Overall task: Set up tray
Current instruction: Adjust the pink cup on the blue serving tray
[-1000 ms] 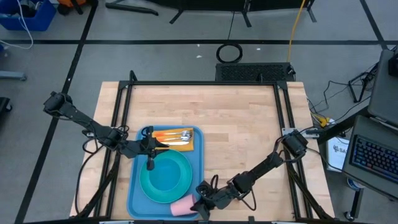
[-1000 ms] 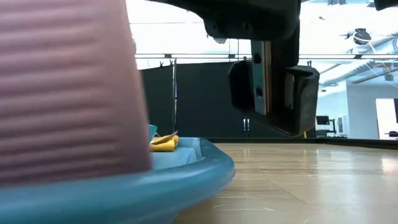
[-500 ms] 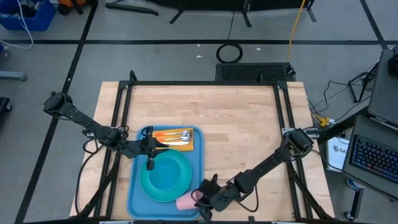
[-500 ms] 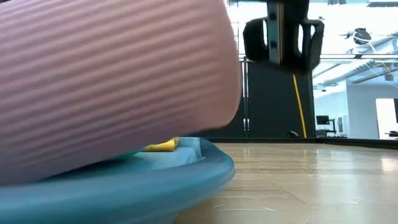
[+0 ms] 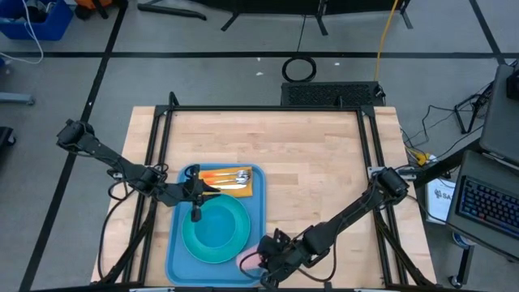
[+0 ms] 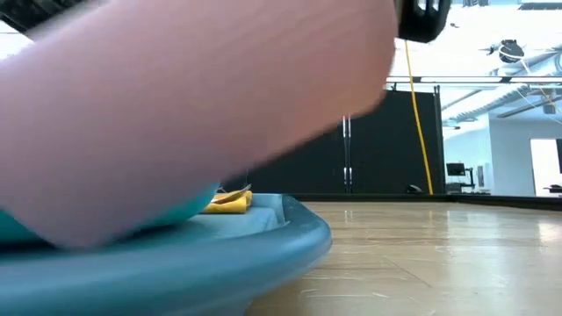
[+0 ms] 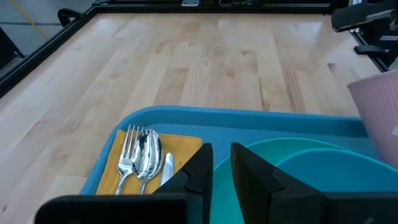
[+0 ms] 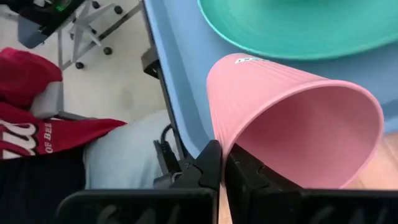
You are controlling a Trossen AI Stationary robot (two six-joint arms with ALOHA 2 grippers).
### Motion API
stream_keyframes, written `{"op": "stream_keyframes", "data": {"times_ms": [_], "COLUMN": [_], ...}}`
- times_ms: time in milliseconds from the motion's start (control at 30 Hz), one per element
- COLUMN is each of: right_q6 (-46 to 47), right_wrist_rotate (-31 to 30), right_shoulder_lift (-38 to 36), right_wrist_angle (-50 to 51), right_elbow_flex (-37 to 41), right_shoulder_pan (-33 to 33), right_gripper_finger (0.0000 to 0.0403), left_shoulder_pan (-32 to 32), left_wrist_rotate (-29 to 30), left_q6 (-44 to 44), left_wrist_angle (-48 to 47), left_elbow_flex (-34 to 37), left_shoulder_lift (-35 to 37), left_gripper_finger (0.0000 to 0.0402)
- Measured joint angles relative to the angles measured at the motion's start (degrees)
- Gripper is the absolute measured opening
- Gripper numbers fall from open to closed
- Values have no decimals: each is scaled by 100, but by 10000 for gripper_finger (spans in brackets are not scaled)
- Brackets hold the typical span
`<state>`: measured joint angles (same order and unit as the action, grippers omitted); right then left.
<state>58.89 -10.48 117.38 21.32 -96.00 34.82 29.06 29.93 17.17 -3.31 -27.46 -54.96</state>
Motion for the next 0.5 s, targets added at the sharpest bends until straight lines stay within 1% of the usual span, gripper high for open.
{"op": "stream_keyframes", "data": {"times_ms": [333,500], "right_q6": [-1217,-1719], "right_wrist_rotate": [-2,27], "right_shoulder_lift": [-2,-2], "right_wrist_angle": [65,296], "right_elbow_flex": [-119,-119], "right_shoulder_pan": [4,4], "right_gripper_finger": [0,0], "left_shoulder_pan": [0,0], "left_wrist_rotate": [2,7], "left_q6": [-2,9], "left_wrist_angle": [-50,-122], "left_elbow_flex": [0,0], "left_shoulder_lift": [0,0], "left_gripper_finger": [63,63]}}
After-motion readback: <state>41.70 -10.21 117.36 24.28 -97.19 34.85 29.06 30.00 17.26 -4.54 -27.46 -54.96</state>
